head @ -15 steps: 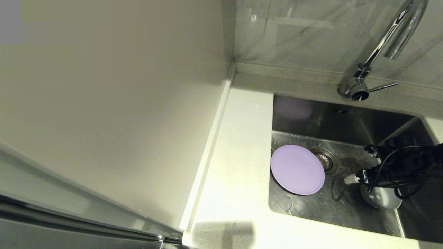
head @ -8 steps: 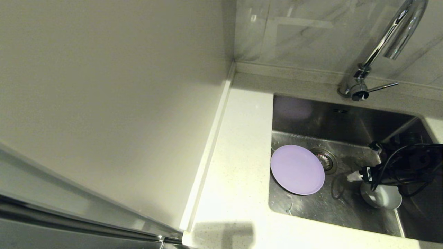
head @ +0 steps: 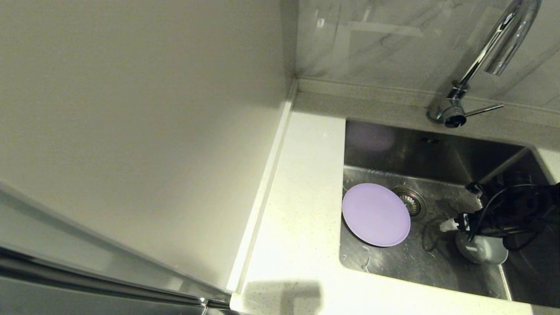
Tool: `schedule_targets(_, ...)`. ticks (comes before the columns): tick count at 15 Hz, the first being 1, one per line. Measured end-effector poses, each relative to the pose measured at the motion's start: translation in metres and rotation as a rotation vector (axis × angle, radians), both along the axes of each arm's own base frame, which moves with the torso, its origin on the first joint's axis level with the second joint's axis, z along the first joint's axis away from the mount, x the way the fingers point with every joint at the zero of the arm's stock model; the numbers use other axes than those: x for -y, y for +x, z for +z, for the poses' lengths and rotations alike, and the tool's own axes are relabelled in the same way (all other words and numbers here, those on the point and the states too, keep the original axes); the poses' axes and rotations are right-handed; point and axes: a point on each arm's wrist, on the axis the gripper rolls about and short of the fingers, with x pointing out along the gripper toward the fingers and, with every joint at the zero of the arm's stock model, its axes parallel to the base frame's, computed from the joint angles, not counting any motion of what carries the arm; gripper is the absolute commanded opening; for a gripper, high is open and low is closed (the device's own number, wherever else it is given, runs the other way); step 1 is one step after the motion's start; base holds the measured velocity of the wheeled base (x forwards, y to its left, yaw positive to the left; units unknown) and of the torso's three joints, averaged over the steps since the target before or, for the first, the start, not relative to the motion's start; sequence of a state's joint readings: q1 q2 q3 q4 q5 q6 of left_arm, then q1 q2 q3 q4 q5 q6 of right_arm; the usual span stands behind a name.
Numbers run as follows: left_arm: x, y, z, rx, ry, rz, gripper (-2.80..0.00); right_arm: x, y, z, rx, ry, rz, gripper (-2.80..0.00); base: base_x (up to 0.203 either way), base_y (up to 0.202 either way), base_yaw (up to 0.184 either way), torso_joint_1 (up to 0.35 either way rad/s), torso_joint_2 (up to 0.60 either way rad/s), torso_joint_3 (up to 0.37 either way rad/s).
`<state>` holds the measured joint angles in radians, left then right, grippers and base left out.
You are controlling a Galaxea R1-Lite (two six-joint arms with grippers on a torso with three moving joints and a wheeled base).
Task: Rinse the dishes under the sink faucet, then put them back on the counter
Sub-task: Put a bowl back to the table from the sink
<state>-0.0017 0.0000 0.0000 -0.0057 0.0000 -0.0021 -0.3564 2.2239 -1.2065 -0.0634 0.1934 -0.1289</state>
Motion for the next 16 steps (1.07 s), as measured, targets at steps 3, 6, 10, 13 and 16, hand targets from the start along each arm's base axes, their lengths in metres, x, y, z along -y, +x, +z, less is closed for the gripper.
schedule_targets(3, 0.0, 0.0, 0.0, 0.0, -0.001, 0.0, -2.8, 0.001, 0.001, -0.004, -0.011, -0.012, -0.012, -2.8, 0.0, 0.0, 0.0, 0.0, 0.0, 0.0)
schedule_targets(6, 0.0, 0.0, 0.0, 0.0, 0.0, 0.0, -2.8, 0.002, 0.001, -0.008, -0.028, -0.032, -0.03, -2.8, 0.0, 0.0, 0.0, 0.0, 0.0, 0.0)
schedule_targets(10, 0.0, 0.0, 0.0, 0.0, -0.001, 0.0, -2.8, 0.003, 0.0, -0.009, -0.036, -0.035, -0.035, -2.8, 0.0, 0.0, 0.0, 0.0, 0.0, 0.0)
schedule_targets(13, 0.0, 0.0, 0.0, 0.0, -0.001, 0.0, -2.8, 0.001, -0.003, -0.001, -0.022, -0.035, -0.039, -2.8, 0.0, 0.0, 0.0, 0.0, 0.0, 0.0)
schedule_targets(16, 0.0, 0.0, 0.0, 0.0, -0.002, 0.0, -2.8, -0.006, -0.015, 0.019, 0.007, -0.029, -0.044, -2.8, 0.0, 0.0, 0.0, 0.0, 0.0, 0.0)
